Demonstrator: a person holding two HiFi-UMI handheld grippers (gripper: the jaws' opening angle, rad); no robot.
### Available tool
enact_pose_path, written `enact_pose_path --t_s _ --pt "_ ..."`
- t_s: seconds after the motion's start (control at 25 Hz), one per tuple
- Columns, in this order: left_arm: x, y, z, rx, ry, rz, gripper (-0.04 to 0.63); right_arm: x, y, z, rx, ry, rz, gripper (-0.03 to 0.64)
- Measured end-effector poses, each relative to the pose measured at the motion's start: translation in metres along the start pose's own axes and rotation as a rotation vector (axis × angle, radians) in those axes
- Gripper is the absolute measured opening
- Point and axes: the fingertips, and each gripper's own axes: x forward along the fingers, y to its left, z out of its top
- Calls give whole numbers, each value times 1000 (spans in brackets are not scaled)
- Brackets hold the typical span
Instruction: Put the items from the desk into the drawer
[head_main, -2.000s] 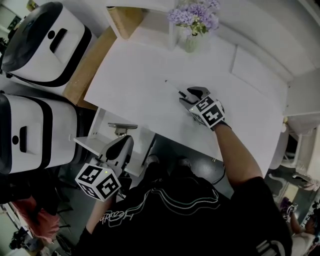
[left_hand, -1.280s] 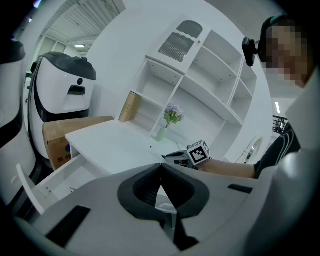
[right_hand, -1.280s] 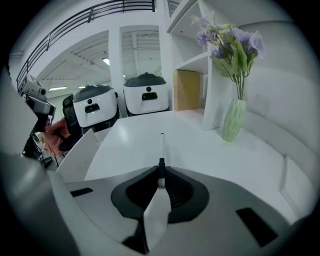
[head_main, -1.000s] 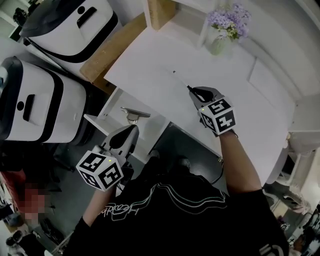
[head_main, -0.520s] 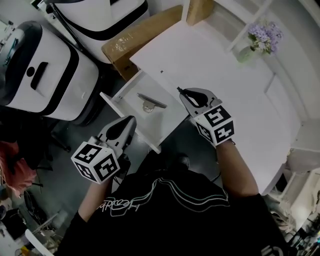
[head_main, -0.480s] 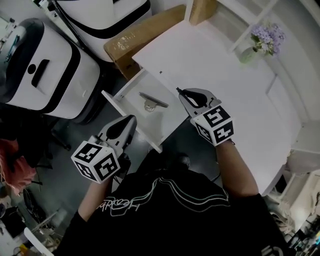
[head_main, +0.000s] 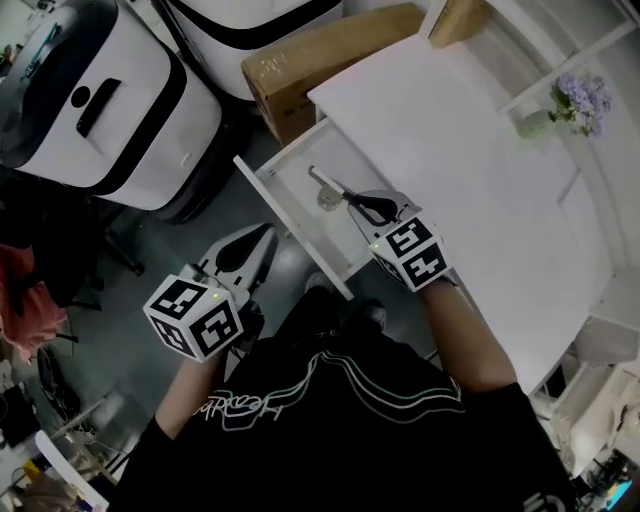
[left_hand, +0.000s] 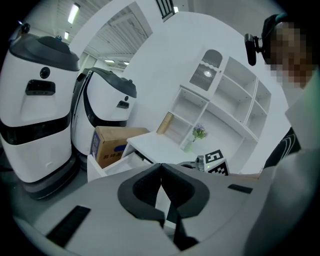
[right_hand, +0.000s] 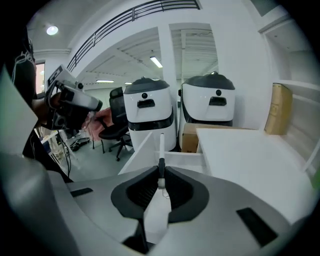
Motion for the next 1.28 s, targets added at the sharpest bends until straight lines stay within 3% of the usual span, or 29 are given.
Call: enact_pose_path --t_s 0.68,1.04,1.16,1.28 --pt "-6 85 -17 -84 40 79 20 148 18 -143 -11 439 111 67" --pt "-1 111 -19 -95 42 121 20 190 14 -174 -23 584 171 70" --pt "-3 112 -20 -104 41 122 21 189 16 -175 18 601 196 154" --pt "-2 103 -19 -88 32 97 21 175 15 -163 61 573 194 180"
